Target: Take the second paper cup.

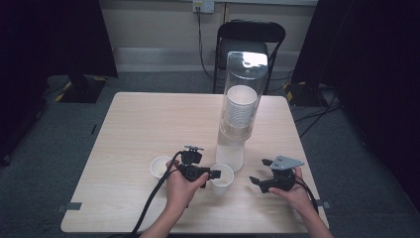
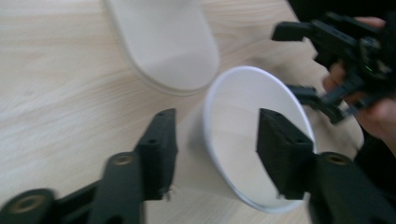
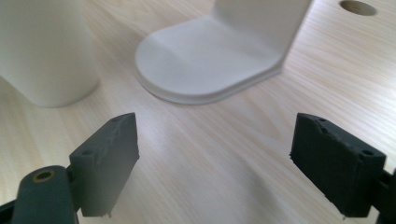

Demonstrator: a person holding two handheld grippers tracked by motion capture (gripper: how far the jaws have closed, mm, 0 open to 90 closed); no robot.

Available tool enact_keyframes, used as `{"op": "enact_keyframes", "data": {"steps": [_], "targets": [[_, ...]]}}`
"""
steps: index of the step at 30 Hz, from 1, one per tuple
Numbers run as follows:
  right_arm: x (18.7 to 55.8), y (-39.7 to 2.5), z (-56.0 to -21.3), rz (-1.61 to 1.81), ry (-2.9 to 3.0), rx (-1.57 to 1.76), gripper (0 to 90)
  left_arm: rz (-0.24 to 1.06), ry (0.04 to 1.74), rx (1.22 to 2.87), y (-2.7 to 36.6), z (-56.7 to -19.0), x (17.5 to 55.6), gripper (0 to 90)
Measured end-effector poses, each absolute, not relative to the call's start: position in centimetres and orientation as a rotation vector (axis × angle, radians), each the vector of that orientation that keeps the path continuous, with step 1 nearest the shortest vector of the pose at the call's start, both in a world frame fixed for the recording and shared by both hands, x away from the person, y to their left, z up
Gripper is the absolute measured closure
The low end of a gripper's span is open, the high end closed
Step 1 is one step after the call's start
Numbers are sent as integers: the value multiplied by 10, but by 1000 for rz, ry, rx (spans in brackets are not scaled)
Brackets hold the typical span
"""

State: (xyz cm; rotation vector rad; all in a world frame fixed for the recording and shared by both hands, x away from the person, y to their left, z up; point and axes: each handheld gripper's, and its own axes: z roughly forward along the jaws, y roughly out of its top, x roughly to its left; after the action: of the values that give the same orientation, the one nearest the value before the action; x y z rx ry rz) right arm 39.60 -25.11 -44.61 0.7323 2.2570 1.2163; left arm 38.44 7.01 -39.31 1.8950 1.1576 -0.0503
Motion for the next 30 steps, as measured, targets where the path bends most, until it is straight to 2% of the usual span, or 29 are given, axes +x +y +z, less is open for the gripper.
{"op": "enact_keyframes", "data": {"steps": [2, 6, 9, 16, 18, 20, 21, 22, 23, 26, 30], "targets": [[396, -254, -447, 1206, 2258, 756, 146, -34, 1103, 1925, 73, -394, 379, 396], [394, -256, -448, 1170, 2281, 753, 145, -4, 972, 2008, 85, -402, 365, 314], [394, -257, -448, 1180, 2301, 769, 145, -41, 933, 2049, 96, -413, 356, 304], [391, -259, -448, 1171, 2308, 796, 145, -20, 894, 2064, 114, -427, 346, 258], [391, -259, -448, 1167, 2302, 788, 145, -6, 893, 2051, 113, -426, 348, 303], [391, -258, -447, 1171, 2295, 786, 146, 14, 907, 2042, 111, -423, 352, 528], [391, -258, -447, 1173, 2292, 791, 146, 1, 906, 2036, 110, -422, 355, 595], [391, -259, -447, 1177, 2293, 793, 146, -9, 920, 2031, 108, -421, 357, 709], [392, -259, -447, 1173, 2293, 794, 147, 10, 948, 2036, 107, -419, 359, 759], [392, -260, -447, 1186, 2286, 797, 147, -4, 974, 2027, 104, -409, 363, 851], [393, -259, -446, 1229, 2285, 788, 148, -20, 992, 2011, 100, -397, 367, 871]]}}
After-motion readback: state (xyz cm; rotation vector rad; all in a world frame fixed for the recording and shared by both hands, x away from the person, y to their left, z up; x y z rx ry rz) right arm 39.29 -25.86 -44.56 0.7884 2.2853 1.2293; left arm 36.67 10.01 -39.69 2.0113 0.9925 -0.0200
